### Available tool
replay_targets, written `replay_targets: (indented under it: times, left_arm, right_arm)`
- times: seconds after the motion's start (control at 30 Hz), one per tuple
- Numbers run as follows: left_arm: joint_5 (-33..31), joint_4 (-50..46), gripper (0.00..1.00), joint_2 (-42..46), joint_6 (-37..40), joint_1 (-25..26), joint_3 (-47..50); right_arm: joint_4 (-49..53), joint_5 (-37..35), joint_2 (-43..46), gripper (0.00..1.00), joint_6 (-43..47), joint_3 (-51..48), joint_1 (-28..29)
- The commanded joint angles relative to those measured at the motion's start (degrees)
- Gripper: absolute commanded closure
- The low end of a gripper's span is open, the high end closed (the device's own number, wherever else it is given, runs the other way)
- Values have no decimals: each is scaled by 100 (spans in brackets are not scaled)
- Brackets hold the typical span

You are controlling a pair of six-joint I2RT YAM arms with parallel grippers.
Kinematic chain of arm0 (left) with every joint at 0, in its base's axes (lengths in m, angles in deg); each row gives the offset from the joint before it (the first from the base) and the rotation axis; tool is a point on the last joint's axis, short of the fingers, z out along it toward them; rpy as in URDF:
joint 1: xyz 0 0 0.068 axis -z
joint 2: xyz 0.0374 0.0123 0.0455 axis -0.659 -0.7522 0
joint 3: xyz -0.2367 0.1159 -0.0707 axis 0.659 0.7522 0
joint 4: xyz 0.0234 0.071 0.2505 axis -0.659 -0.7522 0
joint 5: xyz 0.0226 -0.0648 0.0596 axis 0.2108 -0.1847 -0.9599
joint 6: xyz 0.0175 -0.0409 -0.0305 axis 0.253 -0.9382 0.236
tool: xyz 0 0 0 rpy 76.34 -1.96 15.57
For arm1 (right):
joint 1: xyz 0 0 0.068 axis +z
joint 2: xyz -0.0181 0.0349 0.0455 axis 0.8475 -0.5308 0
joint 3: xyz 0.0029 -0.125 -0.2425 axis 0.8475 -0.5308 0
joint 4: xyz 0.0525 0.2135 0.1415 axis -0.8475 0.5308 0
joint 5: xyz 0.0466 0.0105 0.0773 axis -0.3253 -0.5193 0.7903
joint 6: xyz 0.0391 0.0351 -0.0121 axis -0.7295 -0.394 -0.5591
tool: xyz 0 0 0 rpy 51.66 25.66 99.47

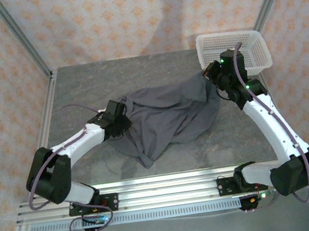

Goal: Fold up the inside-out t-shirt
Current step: Flatten out the T-shirt at the center of the table.

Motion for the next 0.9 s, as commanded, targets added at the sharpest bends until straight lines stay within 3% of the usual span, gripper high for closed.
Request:
replay_targets:
  times: [0.0,0.23,0.4,0.7,0.87]
  left_arm:
    - [-372,-178,63,30,-703,113,-66]
    - [-179,-43,62,-753,-860,113,-422]
    - [-495,-239,61,-1125,-777,82,-620]
    - [-414,-38,61,-1570,-606,-5,-722]
    - [-520,-193,71,-1548,-631,-31,-626]
  right_arm:
    - [-91,11,137,100,1,-52,0]
    - [-6,-16,136,100,38,-25,2]
    - [-9,-84,300,100,67,-78,-1]
    - [-5,-12,230,100,63,-34,-3]
    - [15,-39,243,100,76,-25,2]
